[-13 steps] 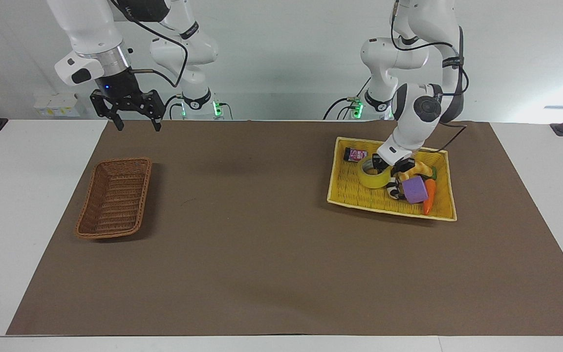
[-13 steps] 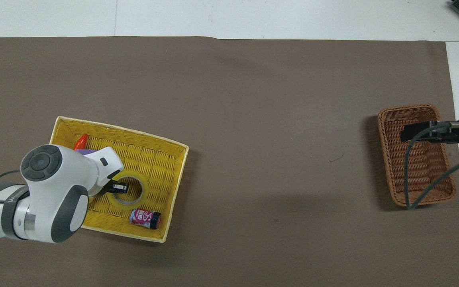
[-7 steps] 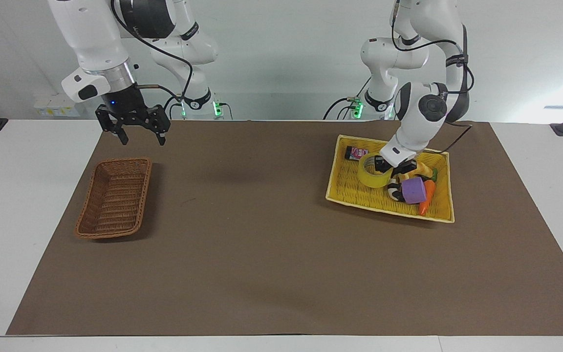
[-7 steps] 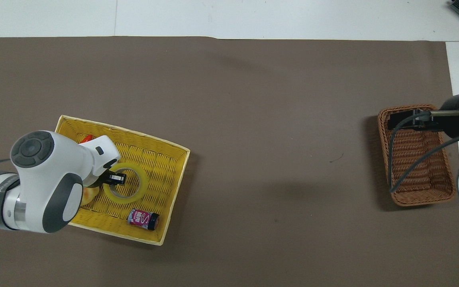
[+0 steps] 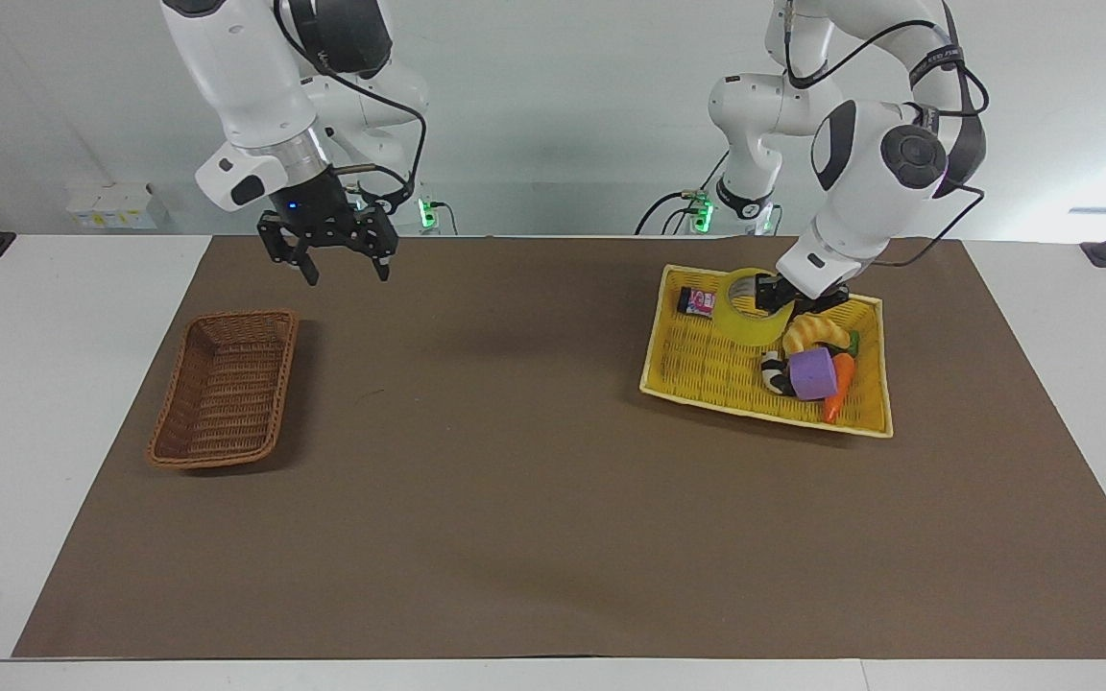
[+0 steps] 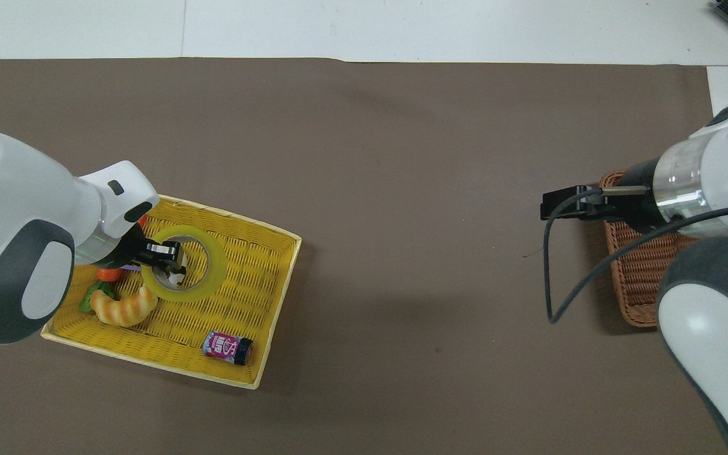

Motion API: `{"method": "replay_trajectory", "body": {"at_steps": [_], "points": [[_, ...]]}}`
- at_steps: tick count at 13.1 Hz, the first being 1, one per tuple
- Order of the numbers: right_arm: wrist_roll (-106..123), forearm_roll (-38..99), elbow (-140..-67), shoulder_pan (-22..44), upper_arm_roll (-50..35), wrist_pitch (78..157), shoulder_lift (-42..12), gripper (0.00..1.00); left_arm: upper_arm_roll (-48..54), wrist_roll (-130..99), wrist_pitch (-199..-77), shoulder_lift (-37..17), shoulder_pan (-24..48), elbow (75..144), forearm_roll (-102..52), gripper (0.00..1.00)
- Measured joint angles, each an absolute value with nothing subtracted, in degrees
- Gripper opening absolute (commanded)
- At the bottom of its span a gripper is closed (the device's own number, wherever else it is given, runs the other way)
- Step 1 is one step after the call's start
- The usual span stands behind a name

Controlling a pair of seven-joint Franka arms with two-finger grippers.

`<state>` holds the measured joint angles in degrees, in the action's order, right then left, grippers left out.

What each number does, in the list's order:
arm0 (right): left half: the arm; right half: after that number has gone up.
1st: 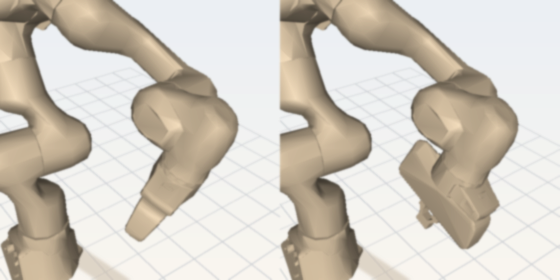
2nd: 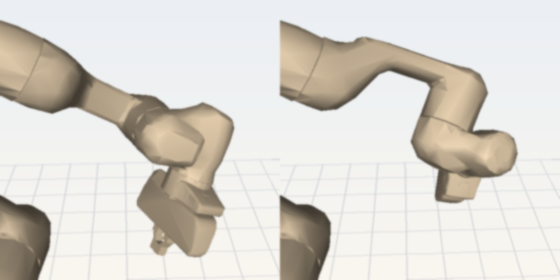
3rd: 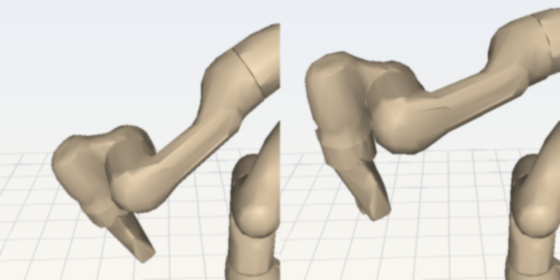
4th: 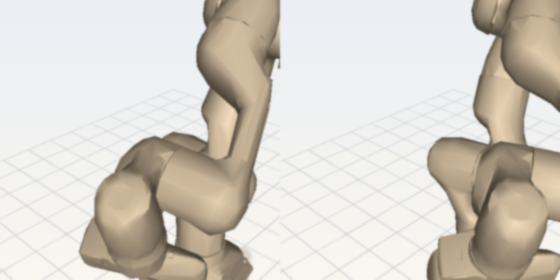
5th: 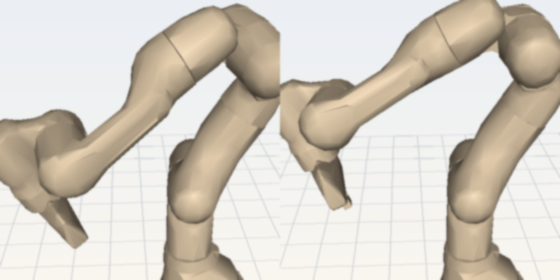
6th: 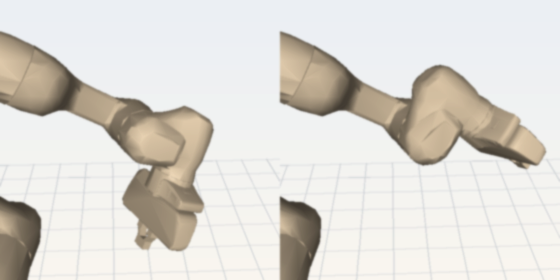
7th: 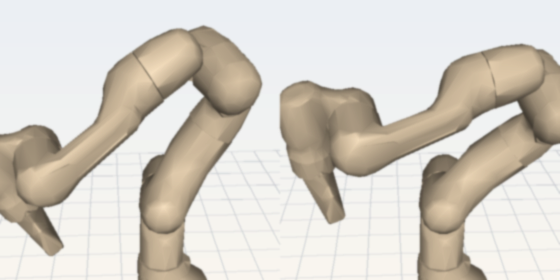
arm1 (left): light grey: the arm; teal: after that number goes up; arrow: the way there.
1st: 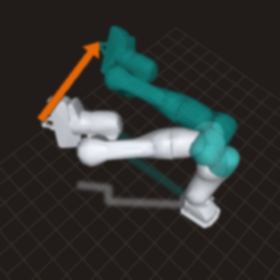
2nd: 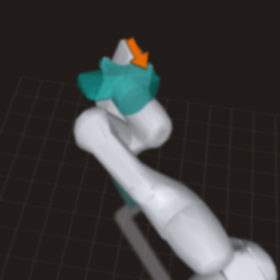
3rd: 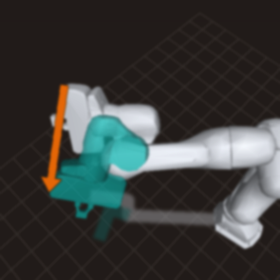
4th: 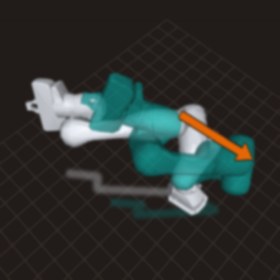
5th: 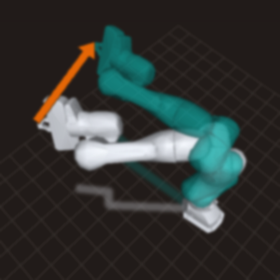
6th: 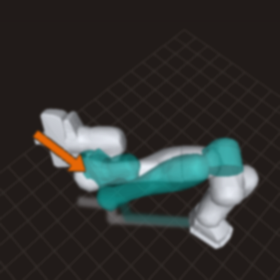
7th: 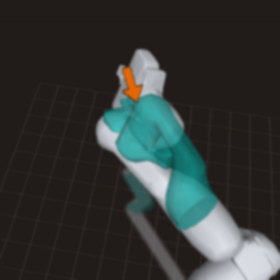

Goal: Move tape to another basket
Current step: 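Grasp the tape with the left gripper while the right gripper approaches, then lift the tape with the left gripper toward the right gripper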

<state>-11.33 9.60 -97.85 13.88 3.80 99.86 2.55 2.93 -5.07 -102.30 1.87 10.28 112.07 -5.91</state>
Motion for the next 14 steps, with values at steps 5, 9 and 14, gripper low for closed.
{"method": "replay_trajectory", "body": {"at_steps": [5,9,14], "points": [[-19.1,13.0,-99.1,20.6,3.3,101.5,2.5,1.0,3.6,-21.0,-101.9,1.9,18.7,109.7,-10.9,0.0],[-20.9,15.8,-103.8,23.4,3.3,109.1,1.5,1.0,3.9,-31.1,-106.5,1.9,27.1,109.4,-14.4,0.0],[-20.7,29.3,-108.8,25.2,3.3,119.4,0.2,1.0,3.9,-34.8,-113.7,1.7,32.9,109.4,-18.1,0.0]]}}
